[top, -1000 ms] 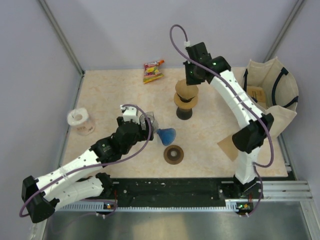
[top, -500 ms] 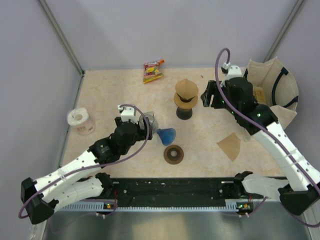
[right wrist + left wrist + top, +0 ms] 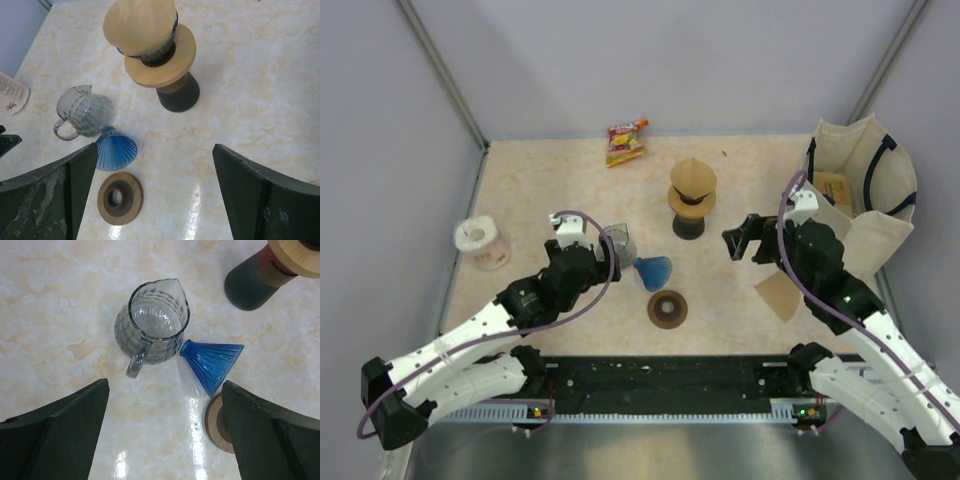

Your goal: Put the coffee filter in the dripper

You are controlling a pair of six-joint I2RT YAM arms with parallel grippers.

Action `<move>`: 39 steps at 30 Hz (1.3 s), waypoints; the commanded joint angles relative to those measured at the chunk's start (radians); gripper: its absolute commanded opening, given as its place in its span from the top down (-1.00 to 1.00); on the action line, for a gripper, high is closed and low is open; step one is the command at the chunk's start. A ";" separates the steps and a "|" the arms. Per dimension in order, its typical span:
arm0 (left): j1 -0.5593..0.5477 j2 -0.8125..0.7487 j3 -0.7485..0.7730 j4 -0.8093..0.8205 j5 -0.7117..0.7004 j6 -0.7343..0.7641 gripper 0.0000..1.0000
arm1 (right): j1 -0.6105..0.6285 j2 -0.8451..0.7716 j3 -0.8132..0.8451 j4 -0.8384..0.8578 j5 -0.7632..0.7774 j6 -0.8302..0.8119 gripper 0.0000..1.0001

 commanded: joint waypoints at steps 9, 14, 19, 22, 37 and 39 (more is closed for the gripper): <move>0.004 0.068 0.025 0.004 0.125 -0.016 -0.98 | 0.009 -0.038 -0.170 0.043 0.022 0.029 -0.97; 0.002 0.167 0.040 0.058 0.354 0.032 -0.90 | 0.009 -0.028 -0.201 0.043 0.041 0.038 -0.97; -0.006 0.298 0.071 0.047 0.443 -0.091 -0.79 | 0.009 -0.028 -0.227 0.038 0.045 0.043 -0.96; -0.024 0.375 0.080 0.055 0.460 -0.181 -0.61 | 0.008 -0.030 -0.242 0.040 0.055 0.049 -0.96; -0.164 0.704 0.319 -0.083 0.314 -0.256 -0.15 | 0.009 -0.036 -0.253 0.015 0.062 0.051 -0.95; -0.168 0.720 0.335 -0.100 0.307 -0.258 -0.11 | 0.009 -0.044 -0.259 0.011 0.070 0.049 -0.95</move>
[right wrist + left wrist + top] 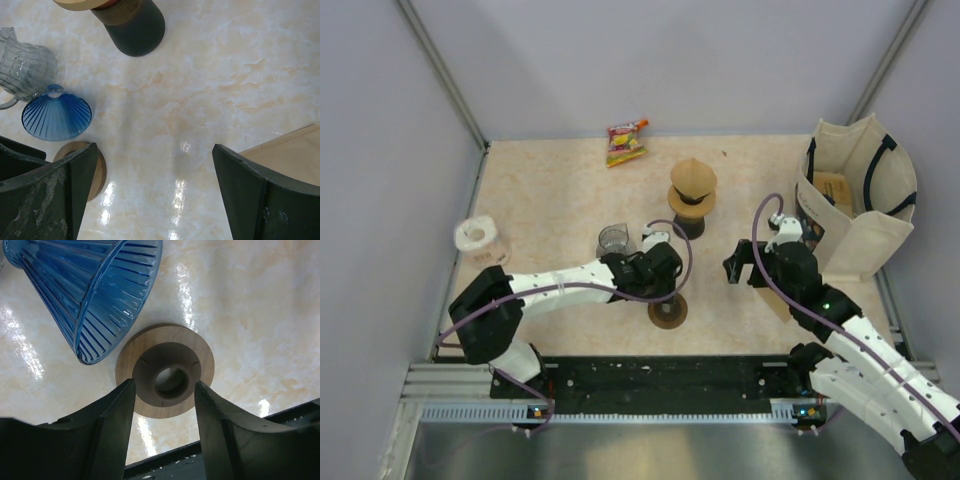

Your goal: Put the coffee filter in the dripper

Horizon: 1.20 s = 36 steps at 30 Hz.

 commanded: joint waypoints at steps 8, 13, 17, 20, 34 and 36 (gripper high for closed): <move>-0.017 0.078 0.067 -0.121 -0.021 -0.045 0.16 | 0.009 -0.038 -0.005 0.008 0.052 -0.002 -0.95; -0.023 0.099 0.087 -0.124 -0.020 -0.061 0.25 | 0.009 -0.040 -0.018 0.017 0.056 -0.004 -0.95; -0.027 0.111 0.098 -0.125 -0.020 -0.065 0.24 | 0.008 -0.040 -0.019 0.018 0.052 -0.001 -0.95; -0.032 0.133 0.113 -0.134 -0.020 -0.068 0.25 | 0.009 -0.040 -0.019 0.017 0.052 -0.001 -0.95; -0.083 0.242 0.237 -0.291 -0.110 -0.093 0.45 | 0.009 -0.040 -0.025 0.021 0.053 0.001 -0.95; -0.086 0.257 0.257 -0.314 -0.122 -0.097 0.51 | 0.009 -0.040 -0.027 0.023 0.053 0.002 -0.95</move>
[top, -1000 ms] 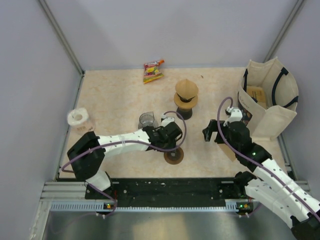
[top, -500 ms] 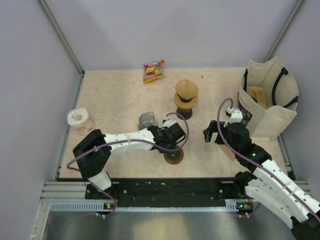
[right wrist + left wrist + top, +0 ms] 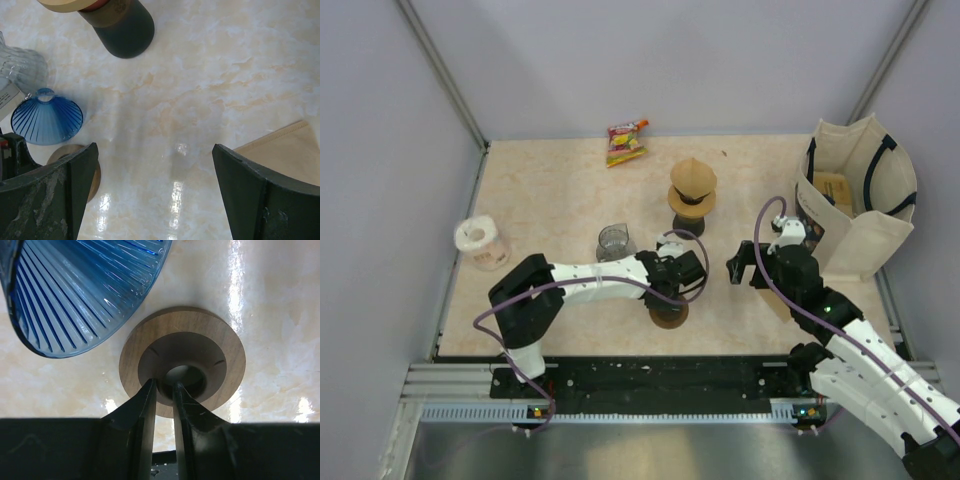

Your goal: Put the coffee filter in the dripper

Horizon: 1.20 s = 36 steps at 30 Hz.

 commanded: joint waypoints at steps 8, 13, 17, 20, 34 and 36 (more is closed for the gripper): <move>-0.015 0.074 0.105 -0.137 -0.077 -0.045 0.64 | 0.009 -0.010 -0.006 0.029 0.008 0.001 -0.94; -0.016 0.037 0.087 -0.078 -0.058 -0.010 1.00 | 0.009 -0.014 -0.006 0.031 0.006 0.001 -0.94; -0.015 -0.053 0.029 0.031 -0.034 0.044 1.00 | 0.009 -0.022 -0.004 0.029 0.005 -0.002 -0.94; -0.015 -0.151 -0.030 0.109 -0.028 0.079 1.00 | 0.009 -0.045 -0.006 0.032 0.005 -0.004 -0.94; -0.007 -0.634 -0.280 0.560 -0.051 0.586 1.00 | 0.009 -0.217 -0.063 0.308 -0.394 -0.032 -0.92; -0.007 -0.693 -0.341 0.666 -0.054 0.666 1.00 | 0.009 -0.208 -0.063 0.380 -0.484 -0.006 -0.90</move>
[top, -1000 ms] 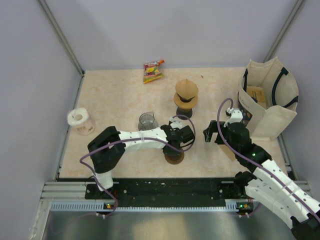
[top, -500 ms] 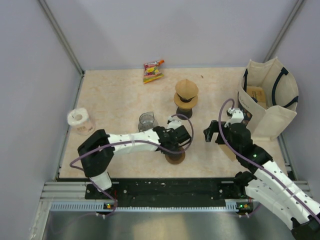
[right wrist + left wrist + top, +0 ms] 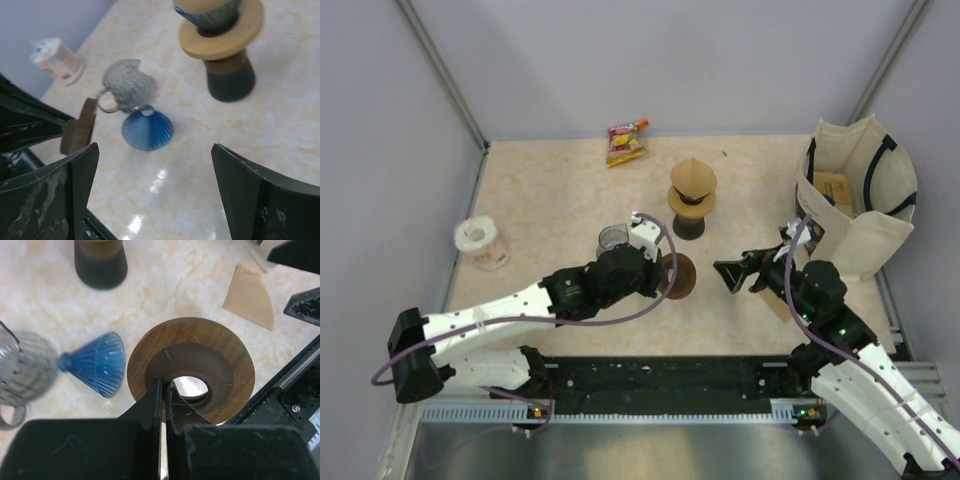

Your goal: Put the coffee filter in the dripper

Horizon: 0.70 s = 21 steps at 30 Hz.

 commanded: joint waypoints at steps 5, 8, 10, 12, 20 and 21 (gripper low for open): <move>0.004 -0.138 -0.078 0.298 -0.242 0.221 1.00 | 0.008 0.094 0.051 0.312 -0.386 0.117 -0.84; 0.005 -0.108 -0.063 0.298 -0.300 0.215 1.00 | 0.009 0.199 0.101 0.335 -0.413 0.145 -0.75; 0.004 -0.098 -0.063 0.305 -0.309 0.221 1.00 | 0.009 0.269 0.123 0.375 -0.452 0.161 -0.68; 0.005 -0.098 -0.067 0.313 -0.312 0.218 1.00 | 0.009 0.349 0.157 0.398 -0.488 0.166 -0.61; 0.005 -0.077 -0.047 0.328 -0.333 0.215 1.00 | 0.052 0.539 0.238 0.432 -0.476 0.136 -0.27; 0.004 -0.075 -0.044 0.327 -0.338 0.217 1.00 | 0.063 0.555 0.247 0.438 -0.470 0.132 -0.24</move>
